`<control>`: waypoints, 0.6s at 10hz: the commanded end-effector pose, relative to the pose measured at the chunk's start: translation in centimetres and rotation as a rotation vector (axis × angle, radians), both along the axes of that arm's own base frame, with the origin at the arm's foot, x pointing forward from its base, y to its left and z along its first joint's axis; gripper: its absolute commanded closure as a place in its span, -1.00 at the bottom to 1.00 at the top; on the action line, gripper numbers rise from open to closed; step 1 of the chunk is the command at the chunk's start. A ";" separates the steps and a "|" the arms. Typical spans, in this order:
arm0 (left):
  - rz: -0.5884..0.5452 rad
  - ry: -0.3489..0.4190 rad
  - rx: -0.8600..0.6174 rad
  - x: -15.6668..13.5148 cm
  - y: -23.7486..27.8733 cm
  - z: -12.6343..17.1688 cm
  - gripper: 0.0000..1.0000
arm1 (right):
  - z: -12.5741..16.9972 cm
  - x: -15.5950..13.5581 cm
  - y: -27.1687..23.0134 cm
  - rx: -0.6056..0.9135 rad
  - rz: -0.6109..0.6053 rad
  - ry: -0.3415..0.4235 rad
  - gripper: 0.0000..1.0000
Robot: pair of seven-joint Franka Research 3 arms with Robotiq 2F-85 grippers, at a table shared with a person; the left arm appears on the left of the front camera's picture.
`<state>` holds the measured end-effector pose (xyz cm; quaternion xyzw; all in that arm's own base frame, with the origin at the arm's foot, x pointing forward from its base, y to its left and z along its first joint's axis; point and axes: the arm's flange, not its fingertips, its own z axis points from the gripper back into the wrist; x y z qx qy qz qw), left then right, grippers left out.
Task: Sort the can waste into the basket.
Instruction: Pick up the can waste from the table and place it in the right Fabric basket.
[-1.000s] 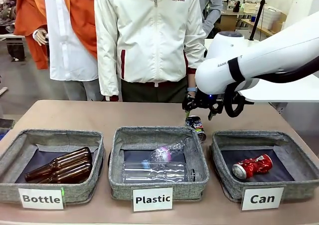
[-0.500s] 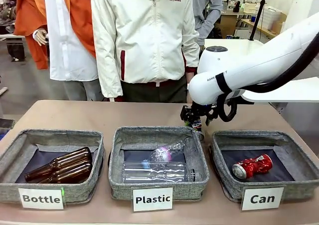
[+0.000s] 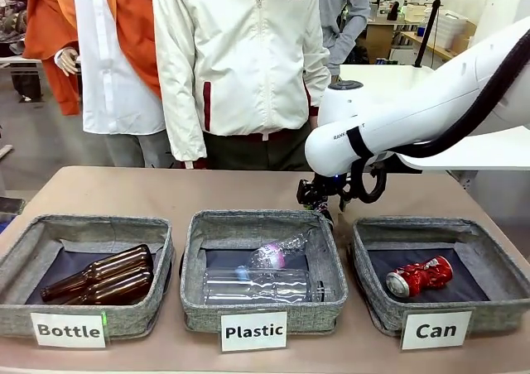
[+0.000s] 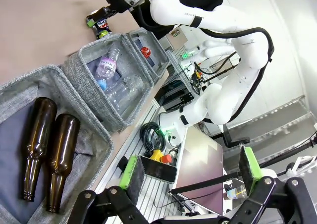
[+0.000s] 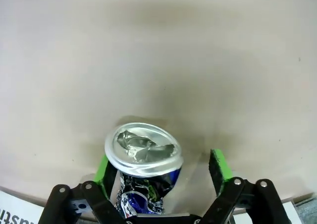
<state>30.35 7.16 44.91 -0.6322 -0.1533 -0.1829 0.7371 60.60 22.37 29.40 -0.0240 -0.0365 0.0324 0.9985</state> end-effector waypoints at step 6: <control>0.003 0.009 -0.019 -0.1 0.0 0.5 -1.00 | 0.4 0.6 0.6 -0.048 -0.022 0.023 0.94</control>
